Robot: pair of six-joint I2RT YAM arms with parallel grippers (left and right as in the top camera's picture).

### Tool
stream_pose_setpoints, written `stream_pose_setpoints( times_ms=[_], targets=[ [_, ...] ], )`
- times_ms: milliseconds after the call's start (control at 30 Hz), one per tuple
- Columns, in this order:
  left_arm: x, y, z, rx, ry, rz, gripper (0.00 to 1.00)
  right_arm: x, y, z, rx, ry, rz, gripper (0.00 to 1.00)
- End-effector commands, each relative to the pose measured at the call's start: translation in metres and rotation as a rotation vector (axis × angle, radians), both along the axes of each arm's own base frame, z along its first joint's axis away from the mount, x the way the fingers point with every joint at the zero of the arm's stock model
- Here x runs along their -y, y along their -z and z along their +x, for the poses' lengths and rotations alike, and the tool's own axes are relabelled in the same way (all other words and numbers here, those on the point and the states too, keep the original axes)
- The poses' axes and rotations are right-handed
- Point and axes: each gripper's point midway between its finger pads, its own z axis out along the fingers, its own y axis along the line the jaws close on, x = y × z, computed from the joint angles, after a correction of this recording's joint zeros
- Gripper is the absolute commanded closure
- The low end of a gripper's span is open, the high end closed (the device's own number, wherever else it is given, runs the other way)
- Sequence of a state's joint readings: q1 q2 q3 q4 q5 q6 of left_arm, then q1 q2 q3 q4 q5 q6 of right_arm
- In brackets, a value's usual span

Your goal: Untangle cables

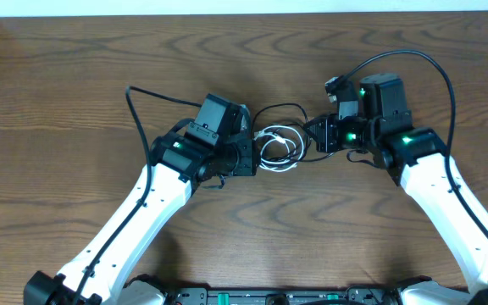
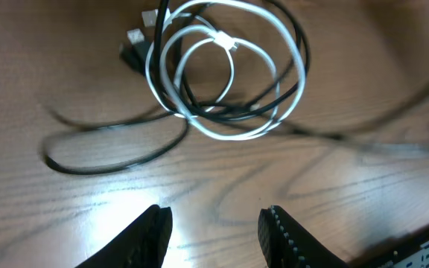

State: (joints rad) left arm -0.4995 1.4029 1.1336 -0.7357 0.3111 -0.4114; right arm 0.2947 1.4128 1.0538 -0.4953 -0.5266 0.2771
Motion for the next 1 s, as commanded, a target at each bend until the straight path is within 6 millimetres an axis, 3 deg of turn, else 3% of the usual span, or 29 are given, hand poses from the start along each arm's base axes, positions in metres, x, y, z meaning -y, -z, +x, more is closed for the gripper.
stream_pose_setpoints(
  times_ms=[0,267,367,567,967],
  targets=[
    [0.003,0.008,0.01,0.014,0.002,0.01,0.56,-0.008,0.0,-0.009,-0.032,-0.056,0.036,0.99],
    [0.025,-0.017,0.049,0.171,-0.036,-0.107,0.4,-0.026,0.001,-0.027,-0.059,-0.134,0.053,0.99],
    [0.029,-0.022,0.054,0.153,-0.104,-0.162,0.37,-0.033,0.0,-0.033,-0.055,-0.169,0.054,0.99],
    [0.049,-0.031,0.046,0.06,-0.108,-0.305,0.37,-0.042,0.001,-0.041,-0.055,-0.204,0.049,0.99],
    [0.067,-0.024,0.031,-0.323,-0.384,-0.495,0.38,-0.047,0.0,-0.045,-0.058,-0.225,0.058,0.99]
  ],
)
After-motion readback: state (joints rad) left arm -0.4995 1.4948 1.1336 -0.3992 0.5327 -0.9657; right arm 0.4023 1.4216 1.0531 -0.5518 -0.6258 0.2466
